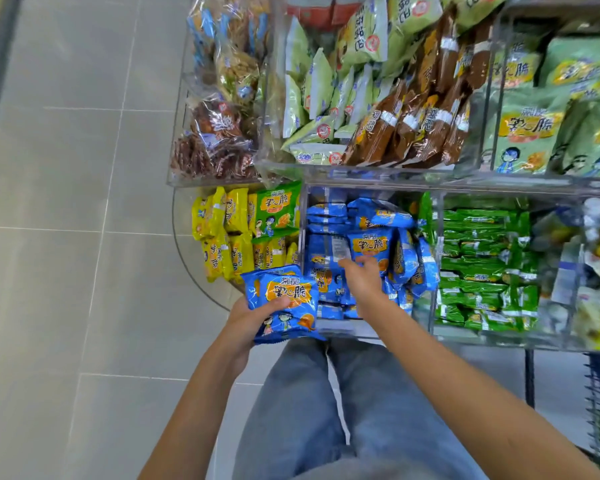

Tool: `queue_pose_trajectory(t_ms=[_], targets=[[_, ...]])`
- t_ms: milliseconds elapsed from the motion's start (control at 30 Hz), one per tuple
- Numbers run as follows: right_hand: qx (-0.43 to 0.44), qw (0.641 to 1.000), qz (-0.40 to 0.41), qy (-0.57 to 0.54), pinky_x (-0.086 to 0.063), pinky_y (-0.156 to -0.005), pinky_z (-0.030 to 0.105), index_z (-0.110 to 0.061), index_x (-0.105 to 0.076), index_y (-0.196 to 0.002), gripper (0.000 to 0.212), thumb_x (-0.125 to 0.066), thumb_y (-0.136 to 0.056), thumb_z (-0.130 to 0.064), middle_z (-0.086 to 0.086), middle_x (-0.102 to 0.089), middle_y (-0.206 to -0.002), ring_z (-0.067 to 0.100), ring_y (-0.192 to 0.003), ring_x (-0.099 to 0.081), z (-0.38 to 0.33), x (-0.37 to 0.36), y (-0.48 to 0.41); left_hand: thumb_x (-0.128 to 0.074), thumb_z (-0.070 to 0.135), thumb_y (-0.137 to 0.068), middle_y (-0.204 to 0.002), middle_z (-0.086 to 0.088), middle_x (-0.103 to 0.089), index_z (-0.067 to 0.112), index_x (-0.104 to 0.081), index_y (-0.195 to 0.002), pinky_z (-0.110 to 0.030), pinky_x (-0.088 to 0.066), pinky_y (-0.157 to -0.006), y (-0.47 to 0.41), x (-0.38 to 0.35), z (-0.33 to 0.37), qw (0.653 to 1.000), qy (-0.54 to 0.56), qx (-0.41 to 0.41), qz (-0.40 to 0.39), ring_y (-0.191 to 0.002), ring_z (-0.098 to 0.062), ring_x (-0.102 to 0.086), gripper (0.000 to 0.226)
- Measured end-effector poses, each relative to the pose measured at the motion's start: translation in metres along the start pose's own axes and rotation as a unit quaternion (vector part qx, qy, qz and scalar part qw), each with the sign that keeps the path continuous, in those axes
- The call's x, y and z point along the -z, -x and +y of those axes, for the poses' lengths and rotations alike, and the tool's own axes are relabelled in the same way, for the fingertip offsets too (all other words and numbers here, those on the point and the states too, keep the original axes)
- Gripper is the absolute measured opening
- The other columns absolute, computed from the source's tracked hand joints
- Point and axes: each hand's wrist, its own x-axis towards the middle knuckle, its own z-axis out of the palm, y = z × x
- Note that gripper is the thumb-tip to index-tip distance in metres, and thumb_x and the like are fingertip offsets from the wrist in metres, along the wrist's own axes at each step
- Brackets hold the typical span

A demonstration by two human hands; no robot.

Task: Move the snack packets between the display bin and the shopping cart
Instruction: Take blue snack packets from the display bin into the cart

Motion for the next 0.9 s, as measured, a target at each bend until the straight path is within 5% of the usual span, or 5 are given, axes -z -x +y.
queue_pose_trajectory(t_ms=[300,400,533,767,900], targets=[[0.003,0.991,-0.018,0.133,-0.045,-0.096,0.043,-0.009,-0.004,-0.146,0.094,-0.07,-0.079,-0.014,0.019,-0.029,-0.145,0.037,-0.123,-0.043,-0.003,-0.031,-0.044,-0.073,0.026,-0.064,-0.101,-0.011,-0.073,0.01,-0.061,-0.115,-0.035,-0.058,-0.076,-0.003,0.01,-0.006,0.999,0.032,0.01,0.024,-0.084,-0.025,-0.072,0.055],[0.146,0.948,0.004,0.284,-0.047,-0.057,0.035,-0.021,-0.025,-0.142,0.076,-0.064,-0.079,-0.005,0.019,-0.054,-0.117,0.031,-0.08,-0.058,0.01,-0.019,-0.044,-0.074,0.028,-0.06,-0.101,-0.011,-0.073,0.01,-0.061,-0.116,-0.036,-0.059,-0.076,-0.005,0.009,-0.008,0.999,0.033,0.009,0.027,-0.084,-0.026,-0.072,0.059],[0.244,0.886,0.062,0.389,-0.051,-0.058,0.035,-0.017,-0.05,-0.13,0.051,-0.062,-0.082,-0.005,0.012,-0.065,-0.087,0.025,-0.064,-0.056,0.005,-0.01,-0.049,-0.075,0.028,-0.059,-0.1,-0.01,-0.074,0.01,-0.061,-0.115,-0.036,-0.058,-0.076,-0.005,0.01,-0.009,0.999,0.028,0.006,0.027,-0.084,-0.026,-0.072,0.061],[0.32,0.909,0.082,0.253,-0.042,-0.07,0.033,-0.001,-0.062,-0.089,0.035,-0.07,-0.08,-0.034,0.01,-0.054,-0.103,0.023,-0.087,-0.053,-0.014,0.017,-0.011,-0.076,0.018,-0.071,-0.097,-0.009,-0.074,0.011,-0.063,-0.11,-0.033,-0.056,-0.072,-0.009,0.012,-0.01,0.997,0.017,-0.037,0.069,-0.081,-0.024,-0.072,0.042],[0.239,0.969,-0.068,0.006,-0.046,-0.068,0.027,-0.023,-0.057,-0.096,0.016,-0.06,-0.087,-0.01,-0.022,-0.063,-0.082,0.001,-0.078,-0.06,-0.017,0.035,0.031,-0.071,0.014,-0.08,-0.097,-0.008,-0.074,0.011,-0.063,-0.109,-0.027,-0.057,-0.063,-0.01,0.006,-0.007,0.994,0.013,-0.064,0.089,-0.077,-0.019,-0.072,0.03]])
